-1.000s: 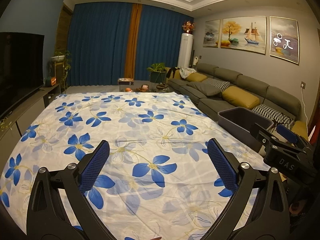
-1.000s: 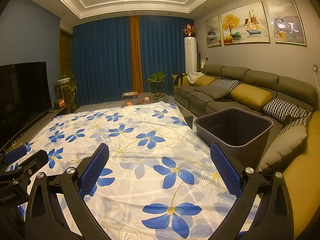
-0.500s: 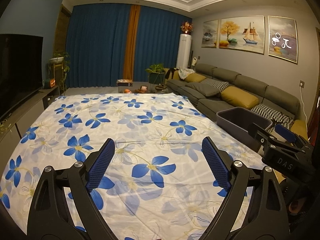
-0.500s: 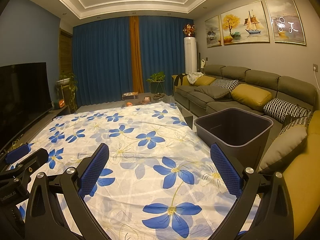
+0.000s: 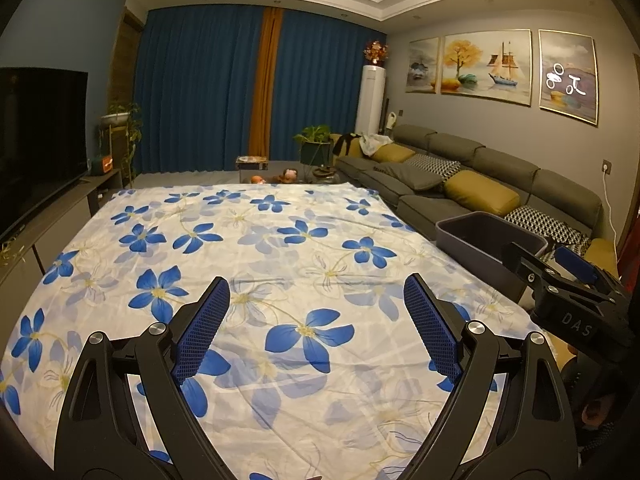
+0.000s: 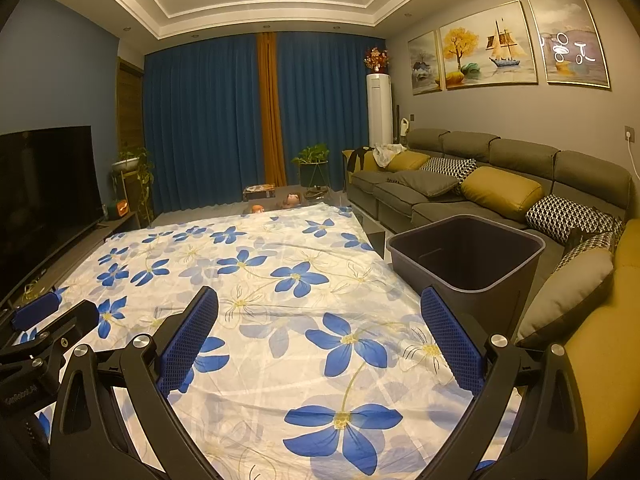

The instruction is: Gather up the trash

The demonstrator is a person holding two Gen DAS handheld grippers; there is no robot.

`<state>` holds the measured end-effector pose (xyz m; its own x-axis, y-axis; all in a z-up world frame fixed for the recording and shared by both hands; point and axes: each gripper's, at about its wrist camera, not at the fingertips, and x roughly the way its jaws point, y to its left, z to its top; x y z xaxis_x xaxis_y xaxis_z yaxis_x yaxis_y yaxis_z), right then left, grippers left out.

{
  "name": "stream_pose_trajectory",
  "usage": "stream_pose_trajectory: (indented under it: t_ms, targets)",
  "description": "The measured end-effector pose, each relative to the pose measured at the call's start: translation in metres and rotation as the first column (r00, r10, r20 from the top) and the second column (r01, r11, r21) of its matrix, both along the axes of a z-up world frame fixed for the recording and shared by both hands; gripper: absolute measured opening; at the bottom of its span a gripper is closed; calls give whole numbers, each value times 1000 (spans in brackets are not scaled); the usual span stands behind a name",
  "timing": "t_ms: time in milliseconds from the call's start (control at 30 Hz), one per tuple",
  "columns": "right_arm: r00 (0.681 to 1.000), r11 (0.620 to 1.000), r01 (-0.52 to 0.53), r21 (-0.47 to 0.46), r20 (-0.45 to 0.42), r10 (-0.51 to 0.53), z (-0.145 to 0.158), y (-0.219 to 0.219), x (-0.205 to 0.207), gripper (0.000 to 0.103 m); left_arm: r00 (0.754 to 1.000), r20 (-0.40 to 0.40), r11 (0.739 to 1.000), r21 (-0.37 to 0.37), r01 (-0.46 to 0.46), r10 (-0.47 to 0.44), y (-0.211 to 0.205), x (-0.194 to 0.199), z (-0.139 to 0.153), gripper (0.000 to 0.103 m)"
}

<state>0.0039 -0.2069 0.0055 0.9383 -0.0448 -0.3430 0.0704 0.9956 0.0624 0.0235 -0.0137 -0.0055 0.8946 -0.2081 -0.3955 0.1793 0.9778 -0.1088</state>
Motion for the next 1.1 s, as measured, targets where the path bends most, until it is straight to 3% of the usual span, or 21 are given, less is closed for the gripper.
stream_pose_trajectory:
  t_ms: [1100]
  targets:
    - [1000, 1000, 4, 0, 3, -4, 0, -1, 0, 97, 999, 17, 998, 31, -48, 47, -1, -4, 4, 94]
